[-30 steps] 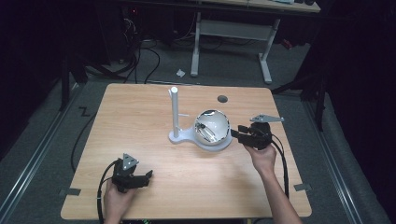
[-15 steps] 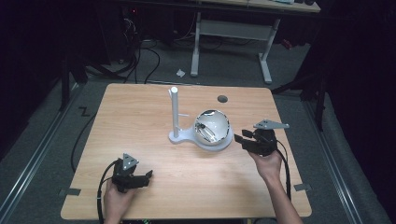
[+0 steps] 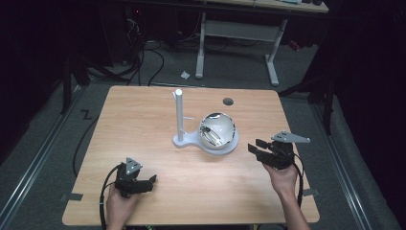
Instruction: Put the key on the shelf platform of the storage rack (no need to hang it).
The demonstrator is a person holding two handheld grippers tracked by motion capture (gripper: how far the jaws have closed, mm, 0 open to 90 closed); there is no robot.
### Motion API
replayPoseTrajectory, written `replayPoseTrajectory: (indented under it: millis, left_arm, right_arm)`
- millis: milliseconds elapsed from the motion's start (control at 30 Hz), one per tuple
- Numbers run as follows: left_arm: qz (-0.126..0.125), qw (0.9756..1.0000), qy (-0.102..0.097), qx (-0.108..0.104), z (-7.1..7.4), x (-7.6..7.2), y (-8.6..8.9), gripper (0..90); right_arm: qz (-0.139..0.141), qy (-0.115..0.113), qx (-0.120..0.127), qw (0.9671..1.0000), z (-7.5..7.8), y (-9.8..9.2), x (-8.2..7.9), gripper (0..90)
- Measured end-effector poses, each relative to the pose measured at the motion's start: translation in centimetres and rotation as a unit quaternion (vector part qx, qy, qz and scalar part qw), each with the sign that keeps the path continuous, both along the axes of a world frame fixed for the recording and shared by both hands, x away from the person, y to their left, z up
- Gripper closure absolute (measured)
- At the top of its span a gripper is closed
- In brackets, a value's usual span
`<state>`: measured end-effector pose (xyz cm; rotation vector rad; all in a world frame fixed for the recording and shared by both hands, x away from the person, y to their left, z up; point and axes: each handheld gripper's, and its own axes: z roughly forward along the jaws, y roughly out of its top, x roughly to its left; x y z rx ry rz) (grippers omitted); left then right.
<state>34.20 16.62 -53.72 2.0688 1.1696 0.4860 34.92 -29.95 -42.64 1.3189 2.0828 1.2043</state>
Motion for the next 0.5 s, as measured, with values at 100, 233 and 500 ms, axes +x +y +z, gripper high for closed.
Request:
replayPoseTrajectory:
  millis: [100,233,500]
  left_arm:
    - [0.0,1.0,0.0,0.0,0.0,0.0,0.0,14.9]
    - [0.0,1.0,0.0,0.0,0.0,0.0,0.0,14.9]
    - [0.0,1.0,0.0,0.0,0.0,0.0,0.0,14.9]
  right_arm:
    - [0.0,-0.002,0.004,1.0,-0.3,-0.2,-0.4,56.4]
    - [0.002,-0.001,0.011,0.9999,-0.8,-0.2,-1.0,58.0]
    - [0.0,0.002,0.023,0.9997,-1.9,-0.4,-1.6,58.2]
